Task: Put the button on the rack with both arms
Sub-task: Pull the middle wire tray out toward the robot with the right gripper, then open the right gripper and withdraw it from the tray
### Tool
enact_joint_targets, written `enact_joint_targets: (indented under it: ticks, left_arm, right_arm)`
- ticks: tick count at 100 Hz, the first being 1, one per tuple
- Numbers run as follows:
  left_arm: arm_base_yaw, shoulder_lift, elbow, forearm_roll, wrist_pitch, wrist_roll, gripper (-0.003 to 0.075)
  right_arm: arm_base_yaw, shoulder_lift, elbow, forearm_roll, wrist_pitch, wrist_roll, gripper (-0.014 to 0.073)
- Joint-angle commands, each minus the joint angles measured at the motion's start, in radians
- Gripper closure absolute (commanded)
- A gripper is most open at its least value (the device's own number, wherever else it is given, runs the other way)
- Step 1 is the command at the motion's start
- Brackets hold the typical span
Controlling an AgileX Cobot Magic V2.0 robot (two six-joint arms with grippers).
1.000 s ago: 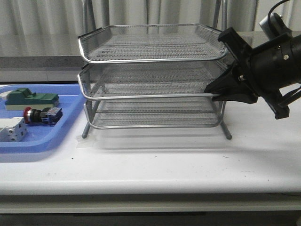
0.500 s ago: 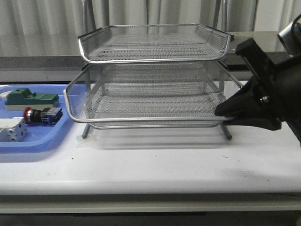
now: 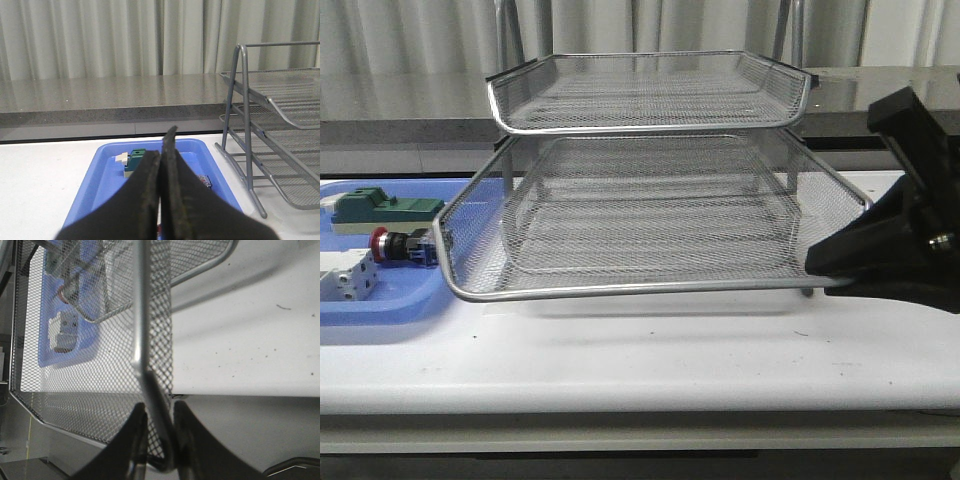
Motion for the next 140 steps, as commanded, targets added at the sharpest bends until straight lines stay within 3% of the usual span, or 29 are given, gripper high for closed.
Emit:
enact_joint_targets:
  ticks: [1,15,32,46,79,116,140]
  left_arm:
    - [-0.008,-0.033,0.034,-0.007,-0.076,-0.009,0.0741]
    - [-0.008,-0.033,0.034,-0.007,-0.076,-0.009,0.0741]
    - [-0.008,-0.033,0.034,-0.007,-0.076,-0.009,0.0741]
    - [-0.008,-0.033,0.034,-0.007,-0.076,-0.009,0.0741]
    - [-0.008,-0.033,0.034,-0.007,-0.076,-0.009,0.0741]
    - [-0.008,-0.033,0.034,-0.007,-0.076,-0.009,0.0741]
    - [-0.008,-0.033,0.034,-0.007,-0.076,-0.009,0.0741]
  right_arm:
    - [0.001,-0.040,-0.012,-0.024,0.030,-0.055,0.0363]
    - [0.001,-0.068,-0.012,-0.042,0.059,-0.063,0.0208]
    - [0.001,-0.118,-0.012,-0.158,0.091,-0.046,0.0199]
    - [0.001,-0.173,-0.016,-0.302,0.077,0.056,0.0202]
    - [0.000,-0.377,-0.051,-0.777,0.007,0.446,0.0254]
    - [0.000,-0.551,-0.257,-1.459,0.162,0.996,0.0254]
    - [0.000,-0.685,-0.302,-1.702,0.201,1.226,0.0254]
